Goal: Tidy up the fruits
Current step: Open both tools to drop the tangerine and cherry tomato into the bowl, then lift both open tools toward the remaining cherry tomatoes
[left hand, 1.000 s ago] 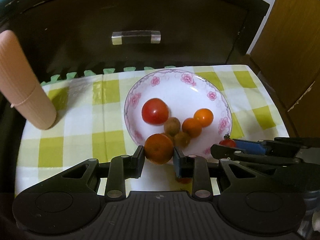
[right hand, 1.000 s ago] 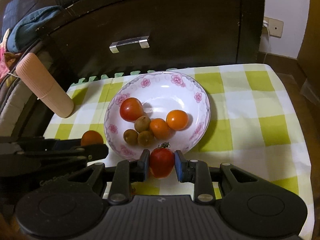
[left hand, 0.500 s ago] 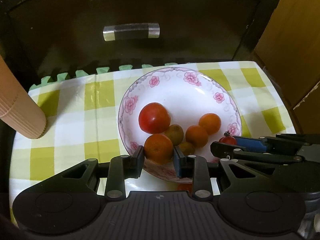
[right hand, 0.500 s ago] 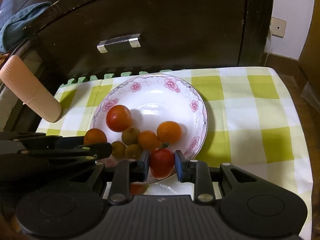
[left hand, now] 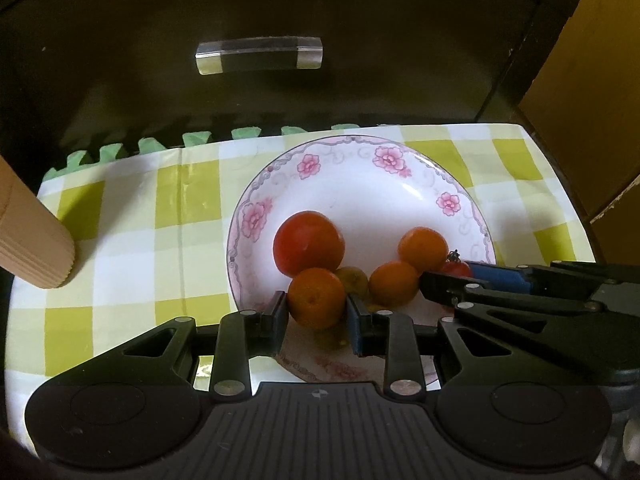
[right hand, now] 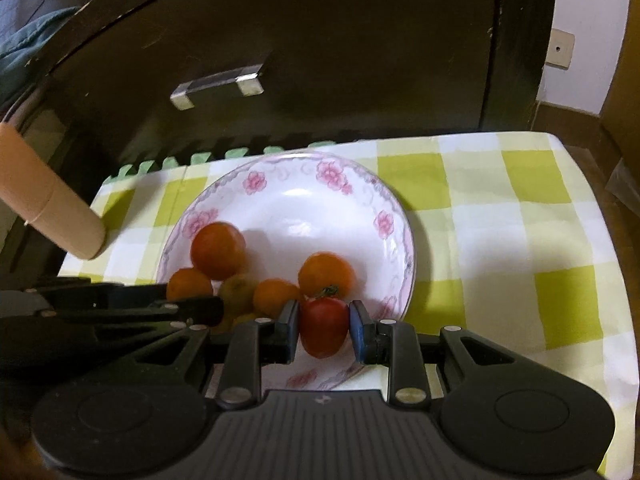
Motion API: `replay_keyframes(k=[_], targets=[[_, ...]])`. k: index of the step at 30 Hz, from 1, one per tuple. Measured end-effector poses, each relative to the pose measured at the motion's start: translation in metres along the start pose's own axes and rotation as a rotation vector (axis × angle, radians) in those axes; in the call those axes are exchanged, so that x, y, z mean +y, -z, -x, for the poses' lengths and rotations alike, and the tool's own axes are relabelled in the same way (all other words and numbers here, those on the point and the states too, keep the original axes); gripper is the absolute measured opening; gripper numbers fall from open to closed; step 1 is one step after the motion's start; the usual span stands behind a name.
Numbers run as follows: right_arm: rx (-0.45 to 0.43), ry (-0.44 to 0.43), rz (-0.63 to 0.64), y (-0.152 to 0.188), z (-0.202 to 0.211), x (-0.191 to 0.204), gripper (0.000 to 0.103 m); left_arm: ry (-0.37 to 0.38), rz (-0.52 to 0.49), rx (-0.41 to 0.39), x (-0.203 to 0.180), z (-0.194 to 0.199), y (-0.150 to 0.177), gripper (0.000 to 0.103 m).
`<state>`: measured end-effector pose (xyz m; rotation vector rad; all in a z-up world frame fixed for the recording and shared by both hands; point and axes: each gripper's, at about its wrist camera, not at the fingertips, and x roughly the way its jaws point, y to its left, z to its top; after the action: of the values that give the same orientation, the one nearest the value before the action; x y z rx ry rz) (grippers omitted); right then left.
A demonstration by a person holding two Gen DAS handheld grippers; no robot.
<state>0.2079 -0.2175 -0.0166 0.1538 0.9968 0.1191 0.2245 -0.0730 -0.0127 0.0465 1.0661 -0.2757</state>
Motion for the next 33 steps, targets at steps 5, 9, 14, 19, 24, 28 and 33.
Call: replay_keyframes(k=[5,9,14,19,24,28,33], targets=[[-0.005,0.005,-0.015,-0.004,-0.003,-0.003,0.026,-0.005,0.004,-0.008,0.001,0.002,-0.002,0.043],[-0.012,0.005,-0.023,-0.006,-0.002,-0.003,0.026,-0.016,0.008,-0.019,0.002,0.005,-0.003,0.05],[-0.026,0.018,-0.024,-0.007,0.003,-0.003,0.03,-0.025,0.004,-0.04,0.001,0.011,-0.004,0.052],[-0.037,0.025,-0.03,-0.008,0.008,-0.003,0.031,-0.04,-0.005,-0.061,-0.001,0.016,-0.005,0.056],[-0.051,0.028,-0.034,-0.008,0.013,-0.002,0.031,-0.048,-0.009,-0.08,-0.001,0.022,-0.004,0.059],[-0.061,0.031,-0.033,-0.009,0.018,-0.001,0.032,-0.055,-0.017,-0.095,-0.002,0.028,-0.002,0.06],[-0.077,0.032,-0.034,-0.009,0.026,0.002,0.032,-0.051,-0.013,-0.114,0.0,0.039,0.001,0.067]])
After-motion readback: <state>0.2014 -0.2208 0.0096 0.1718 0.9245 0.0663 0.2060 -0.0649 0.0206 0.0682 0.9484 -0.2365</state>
